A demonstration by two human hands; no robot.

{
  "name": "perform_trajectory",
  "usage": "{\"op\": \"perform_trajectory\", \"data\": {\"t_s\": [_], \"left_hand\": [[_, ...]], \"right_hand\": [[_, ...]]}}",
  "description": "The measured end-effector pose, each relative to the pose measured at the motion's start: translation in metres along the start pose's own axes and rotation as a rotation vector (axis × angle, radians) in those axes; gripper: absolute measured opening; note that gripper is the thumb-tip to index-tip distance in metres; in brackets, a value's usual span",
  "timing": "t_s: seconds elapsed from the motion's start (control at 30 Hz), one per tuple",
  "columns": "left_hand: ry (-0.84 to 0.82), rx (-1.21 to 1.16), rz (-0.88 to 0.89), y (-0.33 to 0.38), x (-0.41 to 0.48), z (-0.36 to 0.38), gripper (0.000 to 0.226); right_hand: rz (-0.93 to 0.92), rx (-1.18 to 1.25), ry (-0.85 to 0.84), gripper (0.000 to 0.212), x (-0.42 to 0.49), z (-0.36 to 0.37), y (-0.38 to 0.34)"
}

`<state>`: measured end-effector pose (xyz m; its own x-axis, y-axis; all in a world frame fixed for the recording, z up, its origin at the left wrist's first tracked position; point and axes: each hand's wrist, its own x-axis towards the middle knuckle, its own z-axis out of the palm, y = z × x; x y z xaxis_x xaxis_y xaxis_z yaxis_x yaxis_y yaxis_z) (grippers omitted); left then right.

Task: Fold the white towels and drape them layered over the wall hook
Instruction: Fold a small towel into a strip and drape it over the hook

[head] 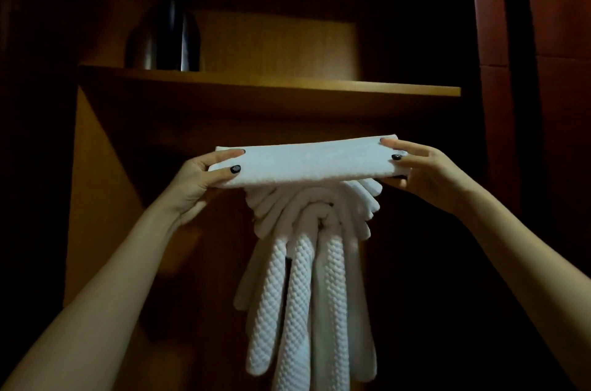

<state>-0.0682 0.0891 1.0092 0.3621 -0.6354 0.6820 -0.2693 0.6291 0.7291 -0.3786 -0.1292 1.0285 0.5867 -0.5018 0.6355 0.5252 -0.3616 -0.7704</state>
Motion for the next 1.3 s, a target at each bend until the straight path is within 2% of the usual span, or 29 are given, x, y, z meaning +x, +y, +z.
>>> {"op": "perform_trajectory", "data": {"t_s": [0.17,0.27,0.33,0.43,0.6,0.8,0.9,0.97,1.03,1.1,1.17,1.23,1.3], "left_hand": [[0.018,-0.058,0.078,-0.002,0.057,-0.004,0.032],[0.044,-0.066,0.084,-0.006,0.086,-0.003,0.033],[0.056,-0.083,0.063,-0.013,0.104,-0.003,0.027],[0.067,-0.109,0.051,-0.022,0.131,-0.004,0.022],[0.053,-0.034,0.083,-0.032,0.160,-0.003,0.023],[0.002,0.125,-0.021,-0.059,0.159,-0.015,0.034],[0.047,0.175,-0.041,-0.065,0.154,-0.017,0.018],[0.102,0.346,-0.144,-0.064,0.147,-0.016,0.026],[0.175,0.570,-0.246,-0.062,0.140,-0.014,0.037],[0.222,0.726,-0.267,-0.054,0.134,-0.009,0.038],[0.260,0.810,-0.160,-0.041,0.133,-0.002,0.032],[0.228,0.800,0.027,-0.031,0.135,0.005,0.024],[0.086,0.839,0.109,-0.024,0.136,0.012,0.020]], "right_hand": [[-0.070,0.118,-0.034,0.043,0.056,-0.007,0.003],[-0.065,0.135,-0.040,0.038,0.087,-0.009,0.014],[-0.060,0.146,-0.007,0.028,0.109,-0.013,0.022],[-0.054,0.162,0.049,0.036,0.140,-0.018,0.029],[-0.005,0.162,0.086,0.046,0.167,-0.021,0.040],[0.135,0.059,0.062,0.053,0.174,-0.034,0.076],[0.196,0.010,0.033,0.042,0.172,-0.041,0.089],[0.250,-0.005,0.075,0.033,0.168,-0.042,0.092],[0.276,-0.173,0.156,0.032,0.165,-0.041,0.091],[0.271,-0.599,0.207,0.043,0.164,-0.042,0.084],[0.204,-0.871,0.271,0.049,0.165,-0.035,0.071],[0.114,-0.926,0.332,0.053,0.164,-0.019,0.056],[0.031,-0.952,0.249,0.056,0.163,0.001,0.046]]}}
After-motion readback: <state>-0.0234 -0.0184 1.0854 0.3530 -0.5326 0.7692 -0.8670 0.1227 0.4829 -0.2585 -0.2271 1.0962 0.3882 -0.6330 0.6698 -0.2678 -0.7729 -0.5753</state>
